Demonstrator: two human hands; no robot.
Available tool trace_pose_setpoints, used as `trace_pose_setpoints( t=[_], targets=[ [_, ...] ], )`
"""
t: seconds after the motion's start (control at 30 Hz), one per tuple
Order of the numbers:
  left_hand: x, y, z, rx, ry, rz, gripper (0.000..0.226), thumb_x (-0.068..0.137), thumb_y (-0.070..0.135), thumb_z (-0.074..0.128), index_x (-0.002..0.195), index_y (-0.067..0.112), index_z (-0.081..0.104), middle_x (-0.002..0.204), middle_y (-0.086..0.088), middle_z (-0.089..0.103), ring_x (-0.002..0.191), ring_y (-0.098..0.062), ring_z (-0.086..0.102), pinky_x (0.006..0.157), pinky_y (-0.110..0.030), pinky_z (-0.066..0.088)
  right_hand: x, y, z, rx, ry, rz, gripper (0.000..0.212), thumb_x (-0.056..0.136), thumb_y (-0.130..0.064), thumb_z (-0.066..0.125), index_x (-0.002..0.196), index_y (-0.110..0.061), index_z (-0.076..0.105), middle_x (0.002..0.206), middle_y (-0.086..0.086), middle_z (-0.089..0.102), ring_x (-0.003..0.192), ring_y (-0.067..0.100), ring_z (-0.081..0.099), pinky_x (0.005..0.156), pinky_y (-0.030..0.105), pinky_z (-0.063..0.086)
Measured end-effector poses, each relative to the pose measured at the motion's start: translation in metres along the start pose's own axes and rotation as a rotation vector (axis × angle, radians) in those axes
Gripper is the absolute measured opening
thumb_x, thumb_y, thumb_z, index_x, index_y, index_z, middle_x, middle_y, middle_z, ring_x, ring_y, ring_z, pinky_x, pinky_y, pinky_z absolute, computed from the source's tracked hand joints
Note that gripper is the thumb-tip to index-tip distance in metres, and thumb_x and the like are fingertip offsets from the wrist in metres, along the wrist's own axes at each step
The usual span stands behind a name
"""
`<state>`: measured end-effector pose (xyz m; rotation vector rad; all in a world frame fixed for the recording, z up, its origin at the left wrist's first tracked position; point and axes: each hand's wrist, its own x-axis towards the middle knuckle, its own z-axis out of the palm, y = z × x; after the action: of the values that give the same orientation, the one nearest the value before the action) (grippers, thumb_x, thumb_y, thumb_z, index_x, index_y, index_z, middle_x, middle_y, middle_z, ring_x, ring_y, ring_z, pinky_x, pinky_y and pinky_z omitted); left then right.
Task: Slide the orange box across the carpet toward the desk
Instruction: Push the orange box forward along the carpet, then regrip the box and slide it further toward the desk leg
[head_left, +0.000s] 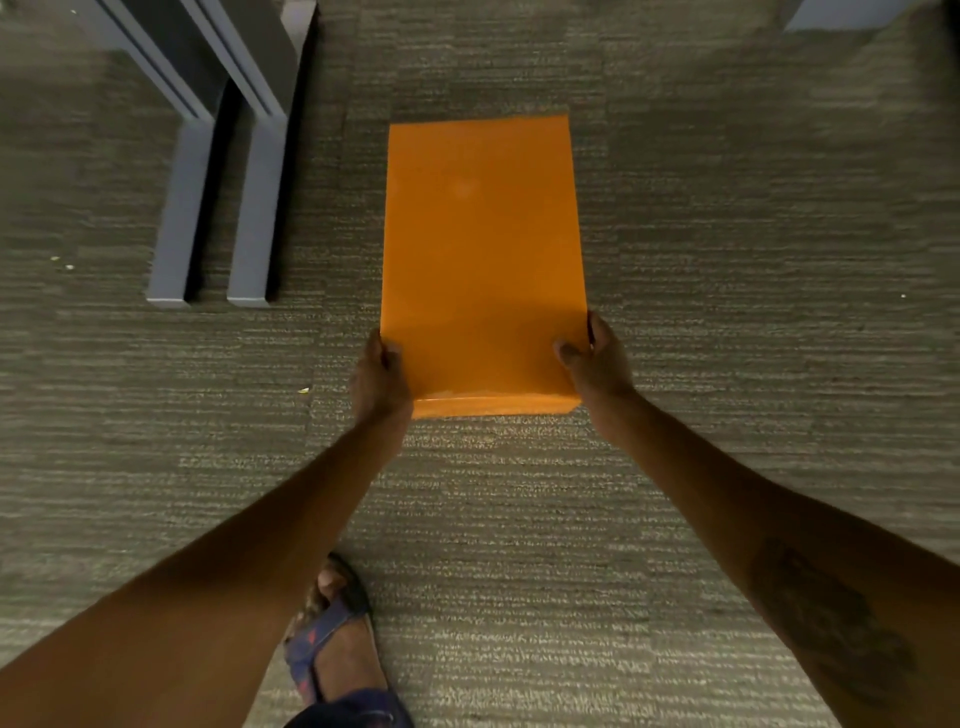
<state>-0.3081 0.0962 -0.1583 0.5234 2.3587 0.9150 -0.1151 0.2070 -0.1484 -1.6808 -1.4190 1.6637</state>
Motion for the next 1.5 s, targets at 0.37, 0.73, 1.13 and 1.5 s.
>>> trace_pose_setpoints(
  t=[0.37, 0.73, 1.13, 1.5],
  targets=[
    [-0.037, 0.025, 0.001, 0.325, -0.047, 0.143, 0.064, 0.106, 0.040, 0.032, 0.160, 0.020, 0.005, 0.169, -0.005, 0.001, 0.155, -0.031, 0.002, 0.124, -0.051, 0.010, -0.036, -0.014, -0.014, -0.394, 0.040, -0.207, 0.068, 0.101, -0.017, 0.052, 0.158, -0.016, 0.017, 0.164, 0.006, 0.026, 0.148, 0.026, 0.031, 0.115, 0.039, 0.032],
    [-0.094, 0.039, -0.016, 0.389, 0.035, 0.139, 0.066, 0.105, 0.042, 0.034, 0.160, 0.016, 0.009, 0.169, -0.004, 0.006, 0.155, -0.031, 0.000, 0.124, -0.050, 0.006, -0.079, -0.019, -0.052, -0.541, 0.035, -0.253, 0.065, 0.103, -0.021, 0.048, 0.159, -0.014, 0.015, 0.167, 0.005, 0.015, 0.154, 0.023, 0.016, 0.123, 0.044, 0.022],
    [-0.125, 0.042, -0.021, 0.363, 0.075, 0.130, 0.067, 0.104, 0.049, 0.028, 0.160, 0.017, 0.009, 0.169, -0.003, 0.007, 0.156, -0.028, 0.000, 0.125, -0.046, 0.003, -0.097, -0.014, -0.053, -0.568, 0.010, -0.267, 0.067, 0.103, -0.026, 0.049, 0.159, -0.011, 0.015, 0.167, 0.007, 0.014, 0.153, 0.026, 0.017, 0.123, 0.042, 0.023],
    [-0.059, 0.009, -0.017, 0.337, 0.031, 0.113, 0.066, 0.105, 0.045, 0.030, 0.160, 0.015, 0.010, 0.168, -0.008, 0.009, 0.155, -0.030, 0.008, 0.123, -0.043, 0.009, -0.056, -0.003, -0.003, -0.544, 0.029, -0.209, 0.067, 0.103, -0.026, 0.048, 0.158, -0.010, 0.015, 0.166, 0.009, 0.018, 0.152, 0.026, 0.019, 0.122, 0.043, 0.023]
  ],
)
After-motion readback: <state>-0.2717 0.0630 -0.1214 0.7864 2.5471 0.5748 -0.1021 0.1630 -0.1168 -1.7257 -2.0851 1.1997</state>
